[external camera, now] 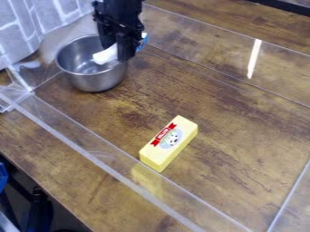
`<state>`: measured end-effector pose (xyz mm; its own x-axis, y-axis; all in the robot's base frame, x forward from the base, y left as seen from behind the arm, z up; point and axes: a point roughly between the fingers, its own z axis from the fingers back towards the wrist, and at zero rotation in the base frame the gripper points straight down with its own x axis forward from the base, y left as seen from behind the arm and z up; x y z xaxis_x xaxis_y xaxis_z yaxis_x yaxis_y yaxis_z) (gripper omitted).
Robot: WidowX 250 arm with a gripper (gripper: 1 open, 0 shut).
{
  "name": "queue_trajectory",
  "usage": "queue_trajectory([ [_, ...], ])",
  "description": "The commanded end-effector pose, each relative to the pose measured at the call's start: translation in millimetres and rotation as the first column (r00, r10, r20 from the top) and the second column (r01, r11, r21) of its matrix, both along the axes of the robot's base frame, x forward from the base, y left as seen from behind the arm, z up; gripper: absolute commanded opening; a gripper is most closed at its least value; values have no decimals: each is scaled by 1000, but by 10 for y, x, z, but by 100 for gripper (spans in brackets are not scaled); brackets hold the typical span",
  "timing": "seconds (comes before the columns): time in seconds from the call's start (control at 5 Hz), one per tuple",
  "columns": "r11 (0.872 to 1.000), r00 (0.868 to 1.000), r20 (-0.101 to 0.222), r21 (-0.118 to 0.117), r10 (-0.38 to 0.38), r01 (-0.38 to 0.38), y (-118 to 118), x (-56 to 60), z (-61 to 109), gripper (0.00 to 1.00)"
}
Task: Put the white object in the silver pot
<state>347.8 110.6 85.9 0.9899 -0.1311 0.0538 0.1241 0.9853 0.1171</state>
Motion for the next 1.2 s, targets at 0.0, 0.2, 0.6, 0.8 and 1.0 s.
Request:
queue_trajectory([
  [0.0,999,995,100,25,24,-26,112,23,335,0],
  [0.2,999,995,98,21,28,-30,132,22,306,0],
  [0.6,999,997,75,10,36,-37,154,20,258,100],
  [0.8,999,997,64,6,40,-40,198,41,174,100],
  [1.0,999,998,52,2,33,-33,218,96,44,100],
])
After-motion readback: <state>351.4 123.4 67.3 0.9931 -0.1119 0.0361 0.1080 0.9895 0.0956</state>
